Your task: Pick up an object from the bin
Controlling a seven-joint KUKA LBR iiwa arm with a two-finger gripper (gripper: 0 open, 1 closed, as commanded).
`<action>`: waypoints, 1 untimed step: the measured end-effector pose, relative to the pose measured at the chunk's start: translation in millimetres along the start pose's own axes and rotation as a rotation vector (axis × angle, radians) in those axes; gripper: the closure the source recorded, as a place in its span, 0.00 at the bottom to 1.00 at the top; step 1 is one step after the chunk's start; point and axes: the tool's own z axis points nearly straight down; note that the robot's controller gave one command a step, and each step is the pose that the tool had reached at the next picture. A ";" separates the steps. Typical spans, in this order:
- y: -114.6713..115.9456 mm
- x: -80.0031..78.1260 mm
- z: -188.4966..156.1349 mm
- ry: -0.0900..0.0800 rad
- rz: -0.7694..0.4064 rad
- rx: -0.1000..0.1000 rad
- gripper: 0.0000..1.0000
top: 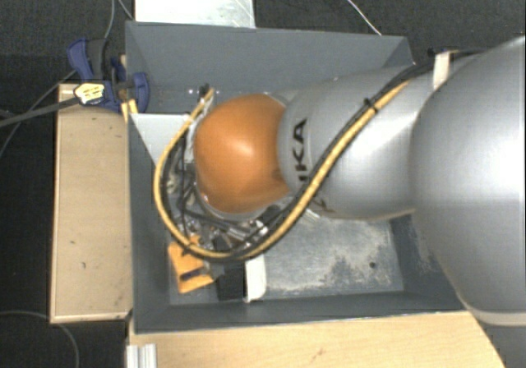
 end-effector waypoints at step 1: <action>0.1 0.9 -8.8 0.004 0.002 -0.001 1.00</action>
Offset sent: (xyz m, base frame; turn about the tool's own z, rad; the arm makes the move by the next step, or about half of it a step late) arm 0.0000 -0.0001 0.0303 0.0000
